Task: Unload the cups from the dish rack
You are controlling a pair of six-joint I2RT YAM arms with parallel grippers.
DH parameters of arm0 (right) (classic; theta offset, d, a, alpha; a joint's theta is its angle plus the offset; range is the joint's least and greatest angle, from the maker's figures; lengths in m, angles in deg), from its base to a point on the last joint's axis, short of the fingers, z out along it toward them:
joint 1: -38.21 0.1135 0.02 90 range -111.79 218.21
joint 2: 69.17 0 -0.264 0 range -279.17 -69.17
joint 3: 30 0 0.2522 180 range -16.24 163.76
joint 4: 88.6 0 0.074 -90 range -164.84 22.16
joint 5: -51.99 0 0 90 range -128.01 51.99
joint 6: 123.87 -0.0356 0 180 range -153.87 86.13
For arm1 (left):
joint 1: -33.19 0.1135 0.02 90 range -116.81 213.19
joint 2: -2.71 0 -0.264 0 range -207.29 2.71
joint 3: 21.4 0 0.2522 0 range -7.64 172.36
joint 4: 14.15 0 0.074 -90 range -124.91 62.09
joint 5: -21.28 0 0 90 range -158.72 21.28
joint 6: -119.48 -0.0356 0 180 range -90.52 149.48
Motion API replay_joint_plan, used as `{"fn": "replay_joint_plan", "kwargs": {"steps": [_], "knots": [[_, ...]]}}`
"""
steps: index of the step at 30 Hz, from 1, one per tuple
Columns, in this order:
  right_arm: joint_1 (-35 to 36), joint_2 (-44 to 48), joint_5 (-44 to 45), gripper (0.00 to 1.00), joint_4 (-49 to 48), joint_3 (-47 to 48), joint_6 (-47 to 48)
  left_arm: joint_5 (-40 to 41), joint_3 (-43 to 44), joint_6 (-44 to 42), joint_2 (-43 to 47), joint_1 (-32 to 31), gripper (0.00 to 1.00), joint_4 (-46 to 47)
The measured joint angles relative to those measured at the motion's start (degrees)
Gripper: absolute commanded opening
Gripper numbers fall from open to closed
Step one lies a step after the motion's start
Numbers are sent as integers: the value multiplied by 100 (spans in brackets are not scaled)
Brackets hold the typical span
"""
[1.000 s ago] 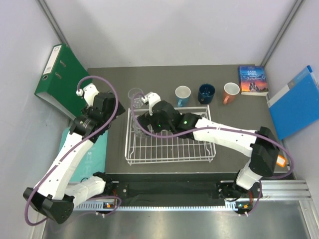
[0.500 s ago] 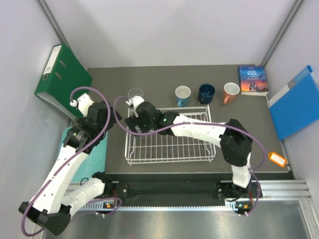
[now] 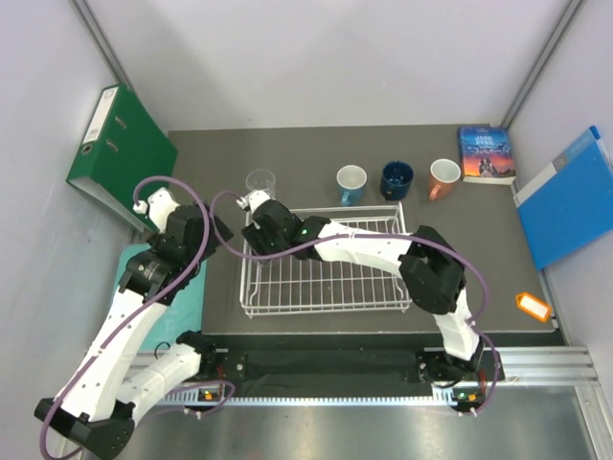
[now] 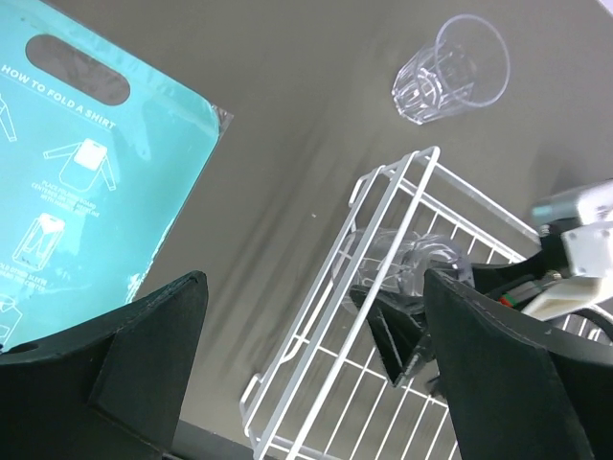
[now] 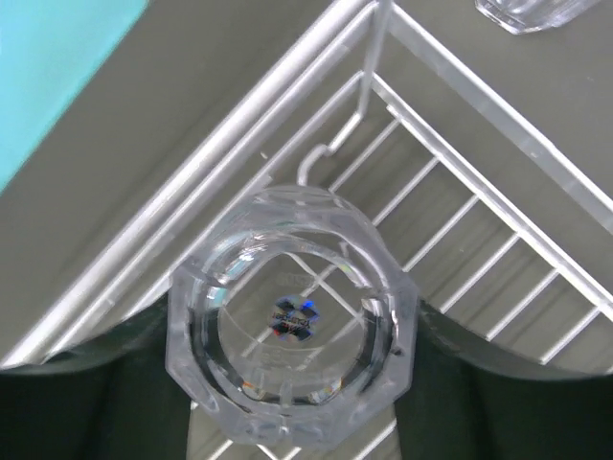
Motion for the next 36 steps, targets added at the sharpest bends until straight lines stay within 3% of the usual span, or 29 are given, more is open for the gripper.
{"fn": "replay_joint_plan", "kwargs": {"steps": [1, 7, 17, 22, 26, 31, 36], "knots": [[-9, 24, 7, 11, 11, -13, -20, -11, -37, 0, 9, 0, 97, 4], [-11, 426, 184, 0, 232, -339, -57, -125, -140, -9, -9, 0, 98, 68], [-13, 3250, 531, 0, 273, -1040, -350, -590, -142, -50, -479, 0, 99, 627], [-199, 4706, 251, 0, -645, -2048, -837, -1366, -321, -72, -452, 0, 99, 1434], [-1058, 5342, -551, 0, -1567, -3169, -1665, -2194, -782, 9, -240, 0, 99, 2507], [-1926, 5587, -1539, 0, -2629, -4308, -2677, -3209, -1279, 439, -50, 0, 99, 3985], [-2157, 5641, -2382, 0, -3783, -4911, -3617, -4155, -1399, 981, -361, 0, 94, 5285]]}}
